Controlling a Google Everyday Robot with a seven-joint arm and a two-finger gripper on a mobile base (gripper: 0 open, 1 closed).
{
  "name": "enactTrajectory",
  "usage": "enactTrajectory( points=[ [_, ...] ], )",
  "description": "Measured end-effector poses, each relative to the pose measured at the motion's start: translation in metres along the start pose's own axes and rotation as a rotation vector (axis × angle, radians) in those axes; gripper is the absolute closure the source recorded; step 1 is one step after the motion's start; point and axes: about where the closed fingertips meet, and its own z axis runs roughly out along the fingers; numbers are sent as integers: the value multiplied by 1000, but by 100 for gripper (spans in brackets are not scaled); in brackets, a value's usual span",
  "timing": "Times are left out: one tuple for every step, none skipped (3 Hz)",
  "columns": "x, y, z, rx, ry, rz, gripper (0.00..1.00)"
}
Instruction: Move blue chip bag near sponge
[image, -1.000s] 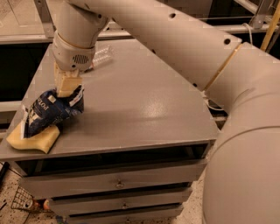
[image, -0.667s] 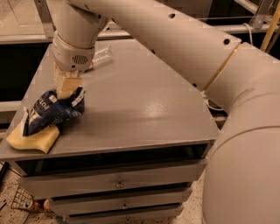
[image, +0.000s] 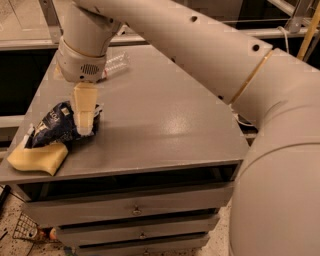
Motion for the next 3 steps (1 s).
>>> enactTrajectory(
  points=[
    [38, 10, -21, -11, 102, 90, 0],
    [101, 32, -62, -1, 220, 240, 0],
    [169, 60, -104, 54, 273, 392, 0]
  ],
)
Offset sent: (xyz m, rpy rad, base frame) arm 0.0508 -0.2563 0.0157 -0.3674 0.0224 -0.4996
